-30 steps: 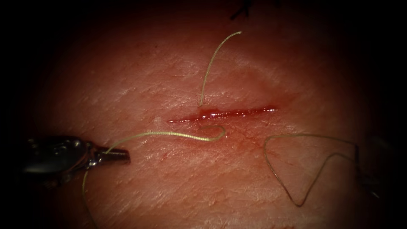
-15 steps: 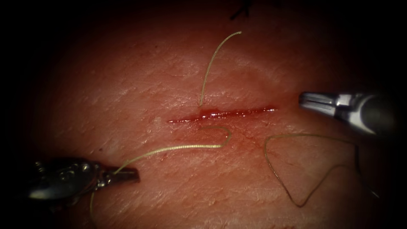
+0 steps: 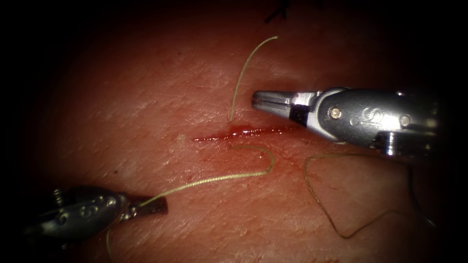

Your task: Wound Closure

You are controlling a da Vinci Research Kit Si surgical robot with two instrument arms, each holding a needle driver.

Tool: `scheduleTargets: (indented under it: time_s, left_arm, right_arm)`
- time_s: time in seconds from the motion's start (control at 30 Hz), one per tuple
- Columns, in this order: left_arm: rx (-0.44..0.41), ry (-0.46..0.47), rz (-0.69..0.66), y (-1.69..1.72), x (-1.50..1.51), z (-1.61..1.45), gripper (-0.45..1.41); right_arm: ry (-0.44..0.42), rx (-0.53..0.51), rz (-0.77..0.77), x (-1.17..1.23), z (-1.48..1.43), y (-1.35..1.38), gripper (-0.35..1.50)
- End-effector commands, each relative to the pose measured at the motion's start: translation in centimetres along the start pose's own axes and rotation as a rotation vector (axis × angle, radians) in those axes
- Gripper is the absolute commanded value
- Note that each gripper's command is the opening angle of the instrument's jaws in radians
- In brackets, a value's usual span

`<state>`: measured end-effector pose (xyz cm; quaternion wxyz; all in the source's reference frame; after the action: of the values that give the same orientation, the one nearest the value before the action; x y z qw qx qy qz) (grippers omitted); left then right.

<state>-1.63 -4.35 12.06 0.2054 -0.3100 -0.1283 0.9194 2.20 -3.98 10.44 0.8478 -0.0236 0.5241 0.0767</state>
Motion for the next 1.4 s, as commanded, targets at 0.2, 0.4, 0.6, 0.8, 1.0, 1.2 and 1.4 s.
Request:
scheduleTargets:
  time_s: [0.2, 0.4, 0.6, 0.8, 1.0, 1.2, 1.4]
  left_arm:
    - [0.045, -0.025, 0.051, -0.10, 0.15, -0.01, -0.45]
    - [0.084, -0.015, 0.114, -0.33, 0.39, -0.13, -0.45]
    - [0.099, -0.003, 0.099, -0.65, 0.64, 0.03, -0.45]
    - [0.088, -0.004, 0.110, -0.84, 0.61, 0.52, -0.45]
    - [0.056, -0.035, 0.125, -0.89, 0.41, 0.83, -0.45]
    - [0.036, -0.028, 0.126, -0.85, 0.41, 0.92, -0.45]
    - [0.029, -0.028, 0.123, -0.82, 0.47, 0.96, -0.45]
  right_arm:
    - [0.001, 0.041, -0.036, -0.15, 0.47, -0.17, -0.35]
    - [0.001, 0.079, -0.017, -0.34, 0.56, -0.27, -0.35]
    - [0.019, 0.126, 0.000, -0.43, 0.57, -0.40, -0.35]
    - [0.073, 0.175, 0.023, -0.41, 0.52, -0.46, -0.35]
    - [0.153, 0.224, 0.064, -0.42, 0.39, -0.46, -0.35]
    - [0.207, 0.245, 0.091, -0.40, 0.41, -0.51, -0.35]
    - [0.256, 0.249, 0.116, -0.35, 0.48, -0.60, -0.35]
